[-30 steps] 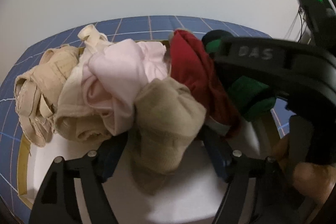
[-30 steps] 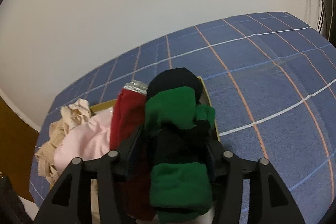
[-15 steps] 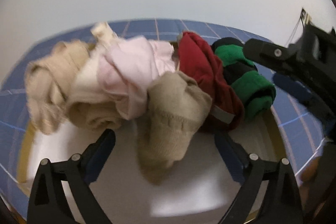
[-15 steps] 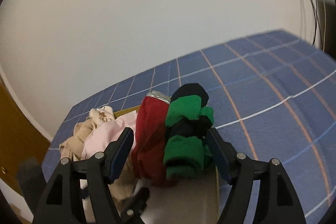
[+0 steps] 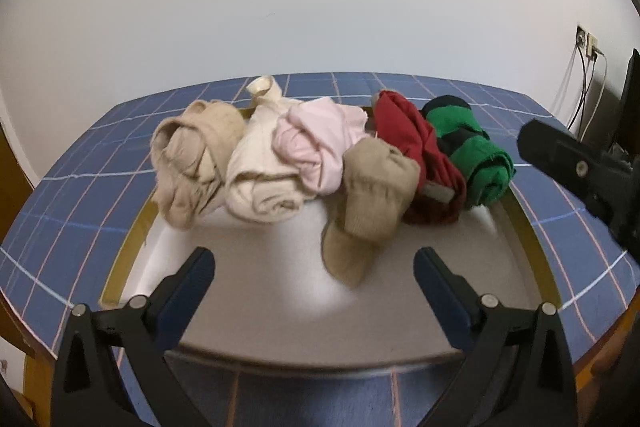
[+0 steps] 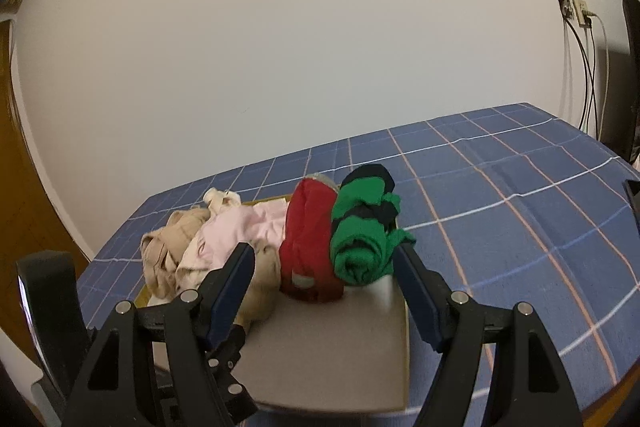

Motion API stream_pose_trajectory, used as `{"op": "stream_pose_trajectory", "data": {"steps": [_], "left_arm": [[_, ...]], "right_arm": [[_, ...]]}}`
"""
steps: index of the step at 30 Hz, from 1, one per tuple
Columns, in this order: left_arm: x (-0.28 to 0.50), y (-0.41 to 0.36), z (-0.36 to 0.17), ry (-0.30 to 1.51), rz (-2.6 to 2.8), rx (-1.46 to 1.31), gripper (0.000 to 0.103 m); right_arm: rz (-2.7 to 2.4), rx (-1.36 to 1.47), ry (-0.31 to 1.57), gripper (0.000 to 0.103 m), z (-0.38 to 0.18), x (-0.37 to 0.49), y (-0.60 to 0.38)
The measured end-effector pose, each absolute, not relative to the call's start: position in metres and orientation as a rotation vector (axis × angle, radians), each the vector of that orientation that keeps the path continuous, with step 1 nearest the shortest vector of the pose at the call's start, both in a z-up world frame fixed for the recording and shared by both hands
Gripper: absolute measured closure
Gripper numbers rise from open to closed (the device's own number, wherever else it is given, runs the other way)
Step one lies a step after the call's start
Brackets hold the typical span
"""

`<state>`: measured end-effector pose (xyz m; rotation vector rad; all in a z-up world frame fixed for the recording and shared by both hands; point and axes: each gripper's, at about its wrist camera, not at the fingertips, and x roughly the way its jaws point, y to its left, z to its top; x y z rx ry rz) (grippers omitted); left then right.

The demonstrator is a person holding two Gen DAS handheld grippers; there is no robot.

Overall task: Take underwear out of drawer
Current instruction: 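Withdraw both tools from the box lid back toward the open drawer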

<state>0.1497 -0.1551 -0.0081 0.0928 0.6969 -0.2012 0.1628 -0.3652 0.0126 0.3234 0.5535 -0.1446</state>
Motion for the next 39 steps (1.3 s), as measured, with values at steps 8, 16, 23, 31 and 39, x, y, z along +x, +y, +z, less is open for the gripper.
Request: {"op": "stream_pose_trajectory", "data": {"steps": [8,16,23,31,39], "left_arm": [[0.118,-0.144,-0.004,0.654,-0.197,0.093,0.002],[0.083,-0.139,0.002,0.627,-0.218,0.103,0.002],[0.054,-0.138,-0.001,0.629,-0.239,0.133,0.002],[0.032,-0.135,-0.011,0.651,-0.258,0.162,0.002],[0.014,-0.13,-0.02,0.671,-0.296,0.179,0.002]], "right_arm": [[-0.137,0.301,0.526,0.029,0.018,0.125,-0.353],[-0.135,0.306,0.522,0.029,0.021,0.09,-0.349],[-0.135,0.313,0.52,0.029,0.023,0.062,-0.348],[-0.124,0.325,0.534,0.029,0.018,0.034,-0.346],[-0.113,0.32,0.55,0.029,0.013,0.003,-0.337]]}}
